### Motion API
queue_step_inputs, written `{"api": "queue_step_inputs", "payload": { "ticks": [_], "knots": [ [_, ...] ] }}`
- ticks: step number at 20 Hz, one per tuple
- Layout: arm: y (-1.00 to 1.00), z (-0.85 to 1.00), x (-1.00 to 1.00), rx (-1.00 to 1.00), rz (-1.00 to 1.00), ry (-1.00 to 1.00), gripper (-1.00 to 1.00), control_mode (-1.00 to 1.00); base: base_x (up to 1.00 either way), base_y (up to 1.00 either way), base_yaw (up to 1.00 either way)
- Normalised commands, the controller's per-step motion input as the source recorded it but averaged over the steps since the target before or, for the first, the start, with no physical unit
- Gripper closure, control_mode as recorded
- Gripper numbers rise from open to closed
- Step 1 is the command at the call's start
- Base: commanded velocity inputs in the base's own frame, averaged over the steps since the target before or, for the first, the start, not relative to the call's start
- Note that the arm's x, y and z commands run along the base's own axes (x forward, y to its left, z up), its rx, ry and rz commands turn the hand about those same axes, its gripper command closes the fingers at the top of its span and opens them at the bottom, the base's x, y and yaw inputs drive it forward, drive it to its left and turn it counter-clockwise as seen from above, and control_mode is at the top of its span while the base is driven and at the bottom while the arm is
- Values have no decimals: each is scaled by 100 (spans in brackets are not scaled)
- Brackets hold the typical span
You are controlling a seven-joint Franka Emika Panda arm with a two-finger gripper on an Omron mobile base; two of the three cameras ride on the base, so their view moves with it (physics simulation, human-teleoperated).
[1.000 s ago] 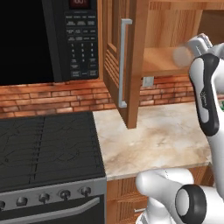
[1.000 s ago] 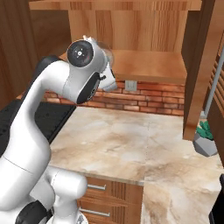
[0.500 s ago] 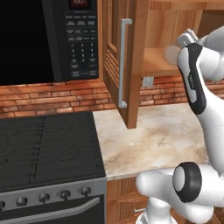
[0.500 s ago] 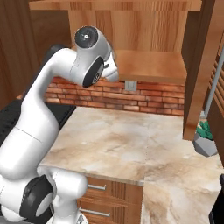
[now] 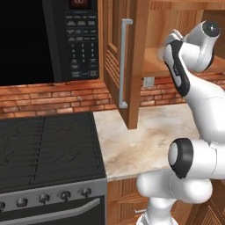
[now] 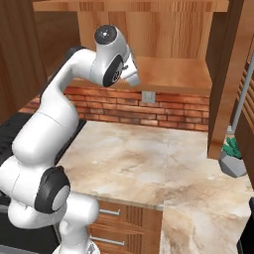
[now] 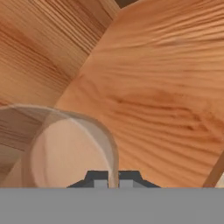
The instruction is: Move the glass cup from next to the sink to the open cabinet. Then, move the bowl with the bell pepper to the fridge to clear the area for faucet cleaning.
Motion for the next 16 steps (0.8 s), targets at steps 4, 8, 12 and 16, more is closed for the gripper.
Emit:
{"api": "queue_step_inputs", "payload": {
  "ticks": [4, 8, 12, 16],
  "knots": [
    [0, -35, 60, -3, 0, 26, 100, -100, 0, 0, 0],
    [1, -25, 46, -1, 0, 23, 100, -100, 0, 0, 0],
    [0, -1, 38, 0, -4, 2, -100, -100, 0, 0, 0],
    [0, 11, 7, 0, -11, -11, -100, -100, 0, 0, 0]
  ]
}}
